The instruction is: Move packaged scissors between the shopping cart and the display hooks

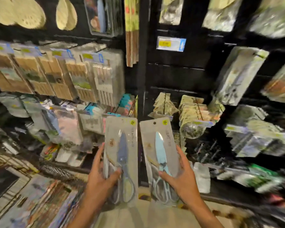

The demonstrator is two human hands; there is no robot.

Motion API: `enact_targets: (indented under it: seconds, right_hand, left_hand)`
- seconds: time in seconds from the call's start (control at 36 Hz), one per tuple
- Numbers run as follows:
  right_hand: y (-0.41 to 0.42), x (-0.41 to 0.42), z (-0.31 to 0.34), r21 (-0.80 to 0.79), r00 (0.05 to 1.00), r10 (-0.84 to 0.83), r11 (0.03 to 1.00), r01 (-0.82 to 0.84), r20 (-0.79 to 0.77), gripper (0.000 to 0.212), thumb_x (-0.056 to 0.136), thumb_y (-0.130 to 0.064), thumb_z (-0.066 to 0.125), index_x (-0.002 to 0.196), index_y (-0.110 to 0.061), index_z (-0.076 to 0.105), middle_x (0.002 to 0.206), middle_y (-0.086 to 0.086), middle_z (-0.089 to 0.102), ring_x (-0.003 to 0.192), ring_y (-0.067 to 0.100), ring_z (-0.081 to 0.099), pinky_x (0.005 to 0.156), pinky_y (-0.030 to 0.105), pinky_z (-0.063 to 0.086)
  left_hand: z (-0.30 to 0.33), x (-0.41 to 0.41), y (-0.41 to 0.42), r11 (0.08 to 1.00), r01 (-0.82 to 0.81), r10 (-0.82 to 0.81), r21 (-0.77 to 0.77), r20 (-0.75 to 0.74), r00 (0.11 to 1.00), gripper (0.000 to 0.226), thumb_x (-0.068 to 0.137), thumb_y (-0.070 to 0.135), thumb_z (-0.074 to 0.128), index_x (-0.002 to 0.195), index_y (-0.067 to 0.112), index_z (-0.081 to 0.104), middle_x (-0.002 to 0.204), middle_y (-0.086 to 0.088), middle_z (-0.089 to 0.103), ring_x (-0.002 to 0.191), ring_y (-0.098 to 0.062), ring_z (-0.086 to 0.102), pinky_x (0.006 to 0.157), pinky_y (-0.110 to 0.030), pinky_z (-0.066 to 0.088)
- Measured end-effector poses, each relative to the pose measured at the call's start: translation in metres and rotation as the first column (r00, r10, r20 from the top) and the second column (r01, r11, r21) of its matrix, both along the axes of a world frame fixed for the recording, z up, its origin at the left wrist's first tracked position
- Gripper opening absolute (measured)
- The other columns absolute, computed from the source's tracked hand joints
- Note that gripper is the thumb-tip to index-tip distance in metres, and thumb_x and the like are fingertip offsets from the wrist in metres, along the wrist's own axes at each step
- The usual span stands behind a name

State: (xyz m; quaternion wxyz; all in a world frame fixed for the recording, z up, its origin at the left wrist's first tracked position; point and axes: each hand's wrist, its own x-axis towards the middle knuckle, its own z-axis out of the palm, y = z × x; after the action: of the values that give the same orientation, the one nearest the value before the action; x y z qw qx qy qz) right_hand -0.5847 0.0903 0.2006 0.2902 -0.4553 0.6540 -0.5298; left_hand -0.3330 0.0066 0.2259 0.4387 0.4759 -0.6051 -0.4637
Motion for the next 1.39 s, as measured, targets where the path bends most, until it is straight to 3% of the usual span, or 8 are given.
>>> enact_targets:
  seconds: [0.14,0.28,0.39,0.58,0.86,1.14,1.22,1.39]
  right_hand:
    - [0.049,-0.02,0.024,-0.028,0.993,-0.108,0.994,0.107,-0.037,0.101,0.067,-0.045,0.09,0.148,-0.056,0.029,0.142,-0.047,0.034,0.134,-0.006,0.043,0.105,0.015,0.043]
    - [0.084,-0.046,0.04,-0.078,0.97,-0.24,0.969,0.236,-0.043,0.101,0.068,-0.036,0.092,0.147,-0.055,0.031,0.145,-0.036,0.042,0.13,-0.007,0.047,0.107,0.028,0.049]
    - [0.101,-0.073,0.051,-0.124,0.953,-0.301,0.948,0.294,-0.04,0.102,0.068,-0.036,0.092,0.147,-0.058,0.03,0.149,-0.028,0.043,0.134,0.001,0.048,0.109,0.038,0.049]
    - [0.113,-0.138,0.067,-0.206,0.936,-0.352,0.918,0.339,-0.025,0.101,0.066,-0.036,0.093,0.143,-0.062,0.032,0.15,-0.029,0.041,0.136,0.004,0.046,0.108,0.044,0.049]
    - [0.099,-0.268,0.088,-0.347,0.93,-0.361,0.882,0.32,-0.061,0.098,0.066,-0.037,0.091,0.13,-0.078,0.029,0.15,-0.031,0.04,0.134,-0.003,0.045,0.104,0.025,0.048]
    - [0.047,-0.362,0.107,-0.37,0.965,-0.262,0.899,0.235,-0.025,0.104,0.069,-0.032,0.092,0.151,-0.049,0.03,0.136,-0.05,0.039,0.122,-0.02,0.046,0.092,0.009,0.048]
    - [0.031,-0.377,0.114,-0.377,0.974,-0.226,0.904,0.202,-0.021,0.104,0.069,-0.031,0.092,0.151,-0.049,0.03,0.14,-0.044,0.041,0.125,-0.017,0.047,0.096,0.014,0.049]
    - [0.005,-0.393,0.119,-0.372,0.983,-0.182,0.914,0.16,-0.025,0.104,0.069,-0.035,0.092,0.151,-0.049,0.03,0.14,-0.044,0.04,0.13,-0.008,0.048,0.104,0.033,0.051]
  left_hand:
    - [0.013,-0.032,0.016,0.993,0.118,-0.119,-0.02,-0.036,0.992,0.085,0.083,0.011,0.08,0.139,0.059,0.037,0.144,0.024,0.052,0.132,-0.005,0.051,0.109,-0.035,0.044]
    - [0.035,-0.071,0.026,0.967,0.238,-0.241,-0.091,-0.025,0.97,0.092,0.083,0.01,0.08,0.143,0.059,0.03,0.131,0.055,0.039,0.13,0.009,0.048,0.107,-0.031,0.044]
    - [0.049,-0.105,0.031,0.952,0.282,-0.29,-0.122,-0.054,0.956,0.092,0.083,0.013,0.08,0.149,0.054,0.029,0.146,0.036,0.043,0.136,-0.002,0.047,0.114,-0.046,0.042]
    - [0.068,-0.176,0.03,0.922,0.343,-0.362,-0.179,-0.089,0.928,0.091,0.083,0.015,0.08,0.147,0.057,0.03,0.148,0.024,0.048,0.132,-0.003,0.052,0.108,-0.041,0.048]
    - [0.096,-0.31,0.033,0.905,0.327,-0.363,-0.273,-0.094,0.927,0.087,0.085,0.004,0.075,0.148,0.044,0.031,0.125,0.057,0.043,0.12,0.024,0.046,0.087,0.001,0.044]
    - [0.118,-0.387,0.018,0.908,0.212,-0.236,-0.361,-0.023,0.972,0.091,0.083,0.018,0.079,0.152,0.049,0.028,0.143,0.047,0.036,0.129,0.024,0.037,0.101,-0.009,0.038]
    - [0.122,-0.397,0.01,0.913,0.174,-0.2,-0.368,-0.032,0.979,0.09,0.082,0.018,0.078,0.153,0.042,0.028,0.134,0.056,0.035,0.123,0.03,0.037,0.089,0.004,0.038]
    - [0.126,-0.4,-0.007,0.909,0.14,-0.154,-0.394,-0.003,0.988,0.092,0.081,0.025,0.078,0.153,0.047,0.026,0.143,0.048,0.033,0.132,0.02,0.036,0.107,-0.024,0.039]
